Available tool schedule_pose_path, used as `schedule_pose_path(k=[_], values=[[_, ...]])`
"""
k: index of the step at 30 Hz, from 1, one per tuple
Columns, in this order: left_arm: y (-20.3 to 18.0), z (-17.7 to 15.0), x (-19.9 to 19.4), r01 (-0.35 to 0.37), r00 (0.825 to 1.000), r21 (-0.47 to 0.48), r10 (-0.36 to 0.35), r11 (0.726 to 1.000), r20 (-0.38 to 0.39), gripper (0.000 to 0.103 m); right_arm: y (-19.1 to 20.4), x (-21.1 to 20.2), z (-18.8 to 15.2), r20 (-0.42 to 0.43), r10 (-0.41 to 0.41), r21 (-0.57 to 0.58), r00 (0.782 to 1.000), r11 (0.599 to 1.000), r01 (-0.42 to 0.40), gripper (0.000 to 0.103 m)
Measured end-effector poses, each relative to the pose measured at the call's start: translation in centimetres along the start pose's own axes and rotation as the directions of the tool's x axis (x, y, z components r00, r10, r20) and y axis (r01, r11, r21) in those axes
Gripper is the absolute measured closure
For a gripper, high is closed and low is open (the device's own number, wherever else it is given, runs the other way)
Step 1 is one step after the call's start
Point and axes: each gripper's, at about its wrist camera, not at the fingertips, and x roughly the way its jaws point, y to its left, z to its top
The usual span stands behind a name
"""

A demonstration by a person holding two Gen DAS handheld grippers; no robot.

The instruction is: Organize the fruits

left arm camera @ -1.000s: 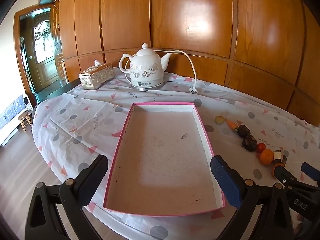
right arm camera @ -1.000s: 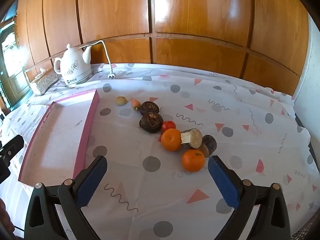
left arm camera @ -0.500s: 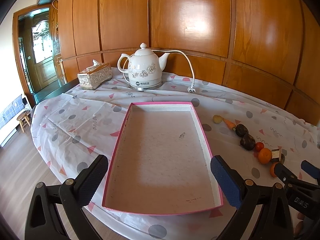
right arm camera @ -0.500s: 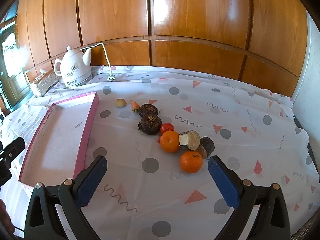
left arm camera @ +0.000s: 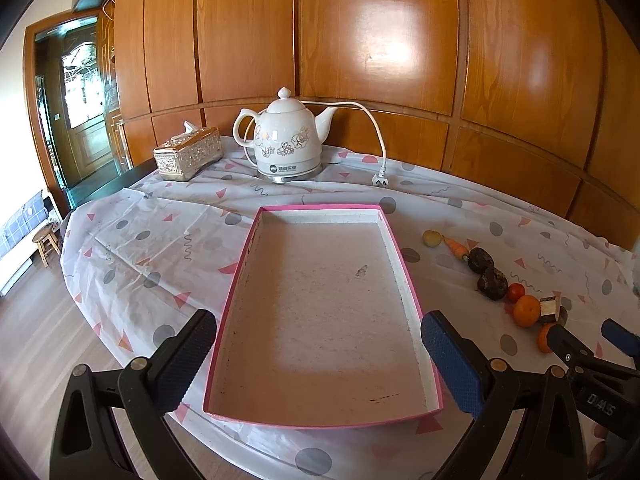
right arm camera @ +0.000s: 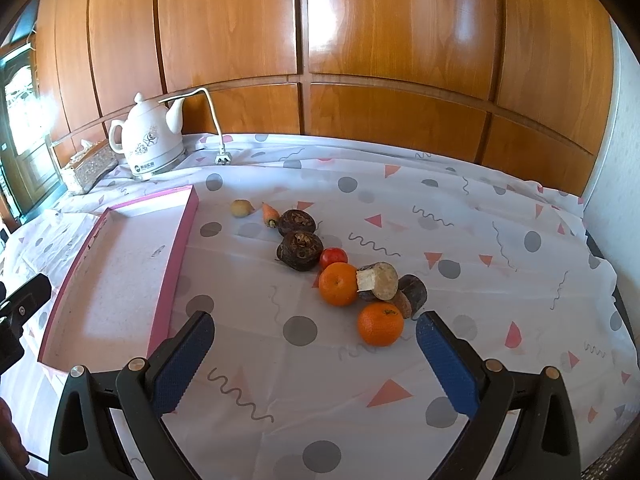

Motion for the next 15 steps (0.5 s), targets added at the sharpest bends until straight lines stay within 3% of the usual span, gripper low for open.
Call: schedule_pose_path(k=[15], values=[[-0.18,-0.16,-0.40,0.003,1.000,0.007,-0.003,1.000,0.010,0.000,-0.06,-0.27,-0.01,0.010,0.000,0.006,1.000,1.000,0.000,0.001]])
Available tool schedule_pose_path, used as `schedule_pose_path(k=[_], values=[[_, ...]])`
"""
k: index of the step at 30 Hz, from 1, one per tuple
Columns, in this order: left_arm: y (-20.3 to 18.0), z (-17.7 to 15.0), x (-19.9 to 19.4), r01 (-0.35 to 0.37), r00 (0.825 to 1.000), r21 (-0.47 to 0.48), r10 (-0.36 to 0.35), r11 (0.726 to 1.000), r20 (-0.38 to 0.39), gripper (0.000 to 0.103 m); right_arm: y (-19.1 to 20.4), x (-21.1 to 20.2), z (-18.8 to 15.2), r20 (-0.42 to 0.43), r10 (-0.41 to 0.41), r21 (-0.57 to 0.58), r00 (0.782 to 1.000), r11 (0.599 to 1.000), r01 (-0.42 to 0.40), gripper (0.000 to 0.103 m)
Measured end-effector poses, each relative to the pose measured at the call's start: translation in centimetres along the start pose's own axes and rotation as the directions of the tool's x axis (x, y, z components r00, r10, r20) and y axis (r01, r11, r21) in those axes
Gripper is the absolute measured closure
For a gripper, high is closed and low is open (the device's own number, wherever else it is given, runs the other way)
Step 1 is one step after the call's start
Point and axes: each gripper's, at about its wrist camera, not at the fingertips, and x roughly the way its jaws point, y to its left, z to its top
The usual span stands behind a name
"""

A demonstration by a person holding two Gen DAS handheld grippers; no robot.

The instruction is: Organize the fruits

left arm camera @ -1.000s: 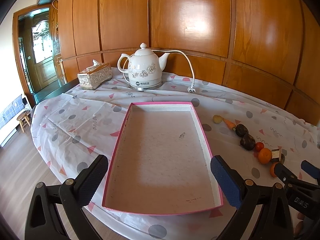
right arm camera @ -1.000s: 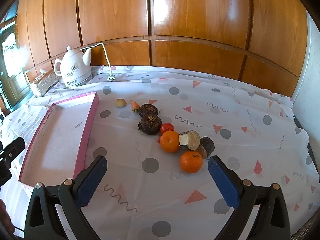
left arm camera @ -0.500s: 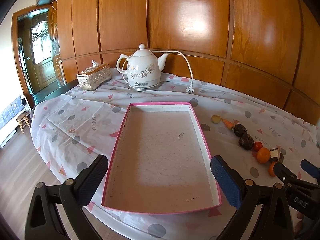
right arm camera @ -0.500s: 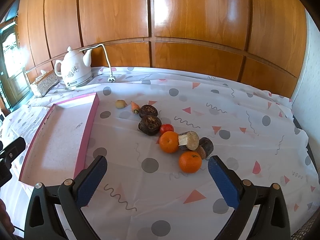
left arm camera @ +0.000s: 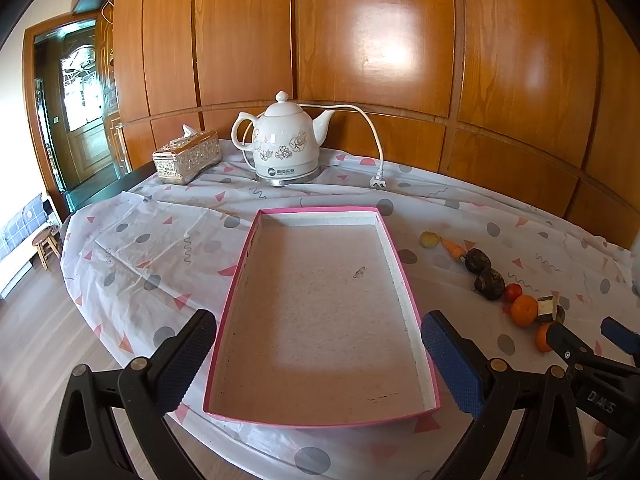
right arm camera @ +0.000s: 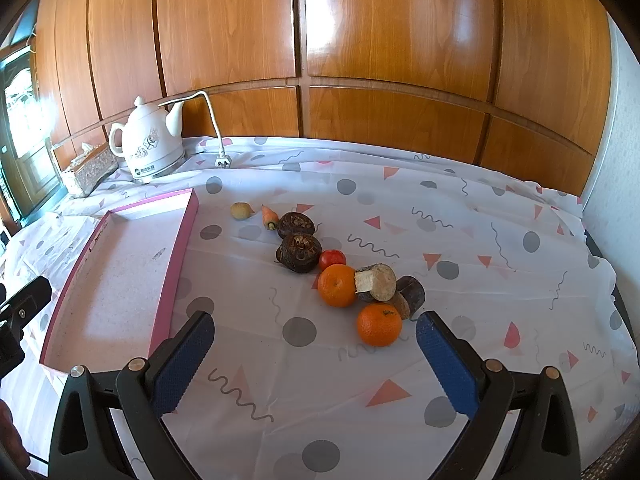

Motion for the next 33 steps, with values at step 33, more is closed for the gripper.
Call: schedule_pose_path(k=[33], values=[[-0.7,-0.4,1.1,0.113,0.992,0.002,-0.113,0.994,-0.059,0.000,-2.8,1.5,0.9,-0.054,-0.025,-0.038,0.998,0.999,0.023,0.001]])
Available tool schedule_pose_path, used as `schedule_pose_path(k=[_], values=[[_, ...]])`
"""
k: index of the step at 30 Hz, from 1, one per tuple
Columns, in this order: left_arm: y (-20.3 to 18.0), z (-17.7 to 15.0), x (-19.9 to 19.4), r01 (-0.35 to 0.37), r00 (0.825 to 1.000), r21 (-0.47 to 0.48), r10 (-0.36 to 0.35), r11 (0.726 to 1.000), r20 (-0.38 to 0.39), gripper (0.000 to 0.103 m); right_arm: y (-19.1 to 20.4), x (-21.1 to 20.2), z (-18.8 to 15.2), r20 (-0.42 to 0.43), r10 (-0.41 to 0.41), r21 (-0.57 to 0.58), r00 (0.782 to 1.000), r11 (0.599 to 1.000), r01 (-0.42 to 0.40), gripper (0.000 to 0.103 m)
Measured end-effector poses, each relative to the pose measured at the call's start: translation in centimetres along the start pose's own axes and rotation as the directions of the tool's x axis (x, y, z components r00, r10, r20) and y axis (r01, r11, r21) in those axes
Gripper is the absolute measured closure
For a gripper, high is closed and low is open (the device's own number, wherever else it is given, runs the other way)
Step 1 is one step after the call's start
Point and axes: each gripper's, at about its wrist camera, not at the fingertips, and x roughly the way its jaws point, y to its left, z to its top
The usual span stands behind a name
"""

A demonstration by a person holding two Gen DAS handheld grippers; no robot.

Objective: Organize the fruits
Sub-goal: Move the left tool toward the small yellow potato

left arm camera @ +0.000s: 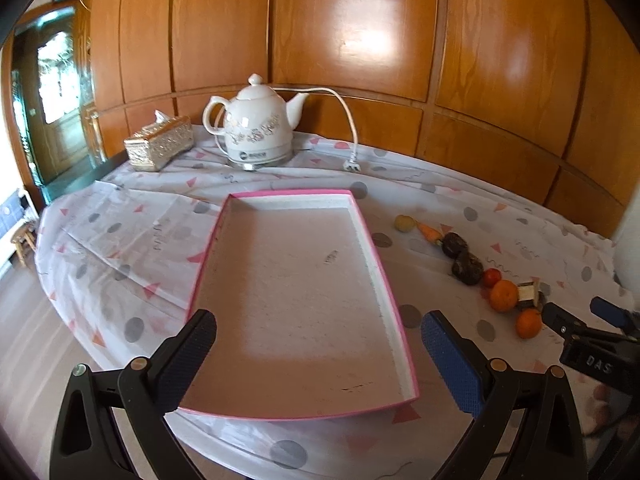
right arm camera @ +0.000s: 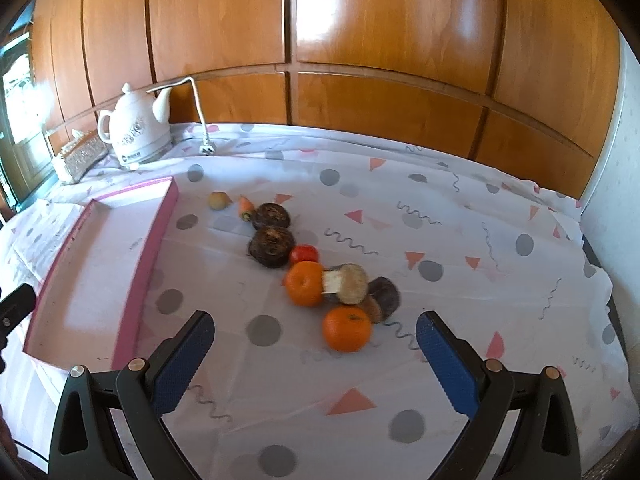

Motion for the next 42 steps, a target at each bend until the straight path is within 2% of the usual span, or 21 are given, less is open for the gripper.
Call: schedule_pose_path(k=[3,12,16,27,31,37,39,42], values=[[0.0,0.0,0.2,0.038,0.999,-0.015,-0.038,0.999,-0.009,0.000,-1.0,0.3,0.3,-0.008,-0.018,-0.021,1.000,1.000,0.018,0.001],[-1.6,-0.3,1.0,0.058,0.997,0.045,-0.055,0.997,-0.056,0.000,-4.9,0.6,1.9,-0.016,-0.077,-0.108,0.997,0.991,0.075,0.001],[-2.4,-0.5,1.4,0.069,0.995,0.081,-0.063,0.994,-0.074,0.000,-7.9,1.3,2.9,-0.045,-0.106,-0.117,0.993,0.988,0.100,0.001],[-3.1,0.0,2.4,0.113,0.989,0.094,-0.103,0.989,-0.104,0.000,-17.9,4.8,3.4,-0.155,-0.207,0.016,0.966,0.977,0.212,0.001],[-4.1,0.5,3.0,0.146,0.984,0.128,-0.130,0.981,-0.121,0.000,-20.9,5.6,3.1,-0.191,-0.196,0.127,0.962,0.967,0.222,0.001],[-5.7,2.0,3.6,0.178,0.981,0.169,-0.161,0.970,-0.105,0.000,-24.5,5.6,2.6,-0.239,-0.186,0.296,0.953,0.921,0.254,0.002],[-6.1,2.7,4.4,0.202,0.975,0.166,-0.183,0.965,-0.124,0.000,-25.7,5.7,2.2,-0.259,-0.186,0.346,0.948,0.898,0.271,0.002],[-6.8,3.7,6.1,0.201,0.971,0.178,-0.172,0.963,-0.164,0.000,-27.0,5.8,1.7,-0.289,-0.172,0.407,0.942,0.868,0.283,0.002]])
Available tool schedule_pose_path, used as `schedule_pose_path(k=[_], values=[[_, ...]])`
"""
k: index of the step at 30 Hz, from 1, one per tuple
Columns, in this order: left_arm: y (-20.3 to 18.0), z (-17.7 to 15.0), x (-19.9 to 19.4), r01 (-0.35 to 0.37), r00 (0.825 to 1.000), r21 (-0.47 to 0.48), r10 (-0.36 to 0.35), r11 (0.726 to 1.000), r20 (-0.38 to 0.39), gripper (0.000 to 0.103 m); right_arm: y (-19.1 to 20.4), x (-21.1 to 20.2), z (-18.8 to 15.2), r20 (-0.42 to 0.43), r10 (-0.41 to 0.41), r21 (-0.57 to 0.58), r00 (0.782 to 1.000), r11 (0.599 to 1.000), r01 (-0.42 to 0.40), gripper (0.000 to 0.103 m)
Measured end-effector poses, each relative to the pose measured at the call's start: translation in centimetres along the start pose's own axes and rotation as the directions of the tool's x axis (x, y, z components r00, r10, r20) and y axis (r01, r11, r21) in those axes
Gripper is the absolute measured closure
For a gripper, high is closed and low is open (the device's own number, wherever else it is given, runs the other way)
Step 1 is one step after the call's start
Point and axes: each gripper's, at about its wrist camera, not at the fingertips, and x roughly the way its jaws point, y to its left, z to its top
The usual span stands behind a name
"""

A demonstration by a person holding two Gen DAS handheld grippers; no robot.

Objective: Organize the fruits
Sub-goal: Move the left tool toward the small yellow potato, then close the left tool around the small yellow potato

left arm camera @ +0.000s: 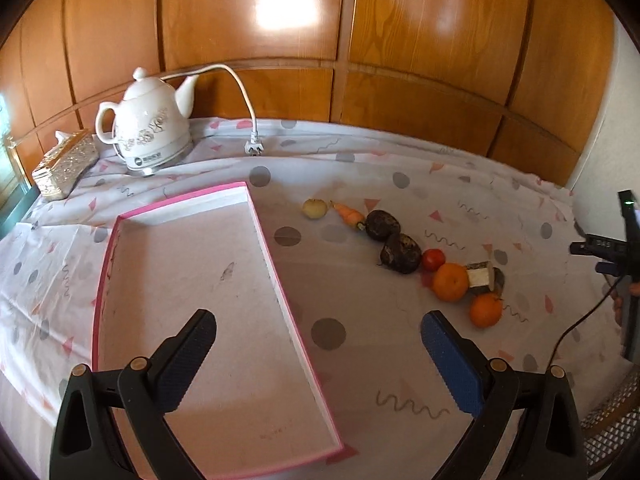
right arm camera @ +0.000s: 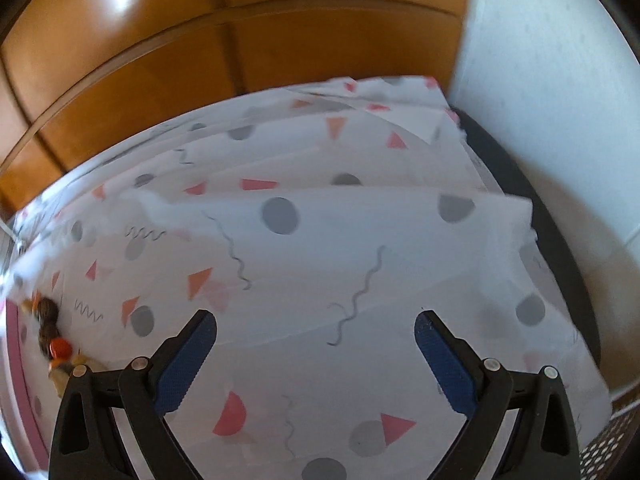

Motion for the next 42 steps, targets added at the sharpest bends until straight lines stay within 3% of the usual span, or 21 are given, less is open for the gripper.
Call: schedule_pose_path(k=[10,14,23,30,40,42], values=[[0.0,4.1,4.3,-0.042,0.997,0.031,0.044,0.999,-0.061,0.001,-1.8,0.0,0.2,-0.006,-0.023,0.091,1.000,0.996,0.024,0.003],[-0.1,5.7,6.1,-0.038,0.996,0.050,0.042,0.998,-0.073,0.007,-3.2,-0.2,0.2,-0.004,-0.029,0.161,1.000,0.987,0.029,0.003],[-1.0,8.4,11.0,0.036,0.988,0.082,-0.023,0.996,-0.156,0.035,-4.1,-0.2,0.3,-0.002,-0.010,0.206,1.000,0.979,0.010,0.004],[-0.7,9.5,15.0,0.026,0.972,0.045,-0.015,0.999,-0.233,0.059,-4.3,-0.1,0.3,-0.002,0.003,0.223,1.000,0.975,-0.003,0.004],[-0.6,10.4,18.8,-0.020,0.963,0.038,0.030,0.999,-0.268,0.062,-5.0,0.1,0.6,-0.004,0.009,0.259,1.000,0.966,-0.008,0.004],[-0.7,10.3,19.4,-0.028,0.962,0.042,0.038,0.999,-0.270,0.073,-5.0,0.2,0.6,-0.004,0.007,0.257,1.000,0.966,-0.005,0.004]])
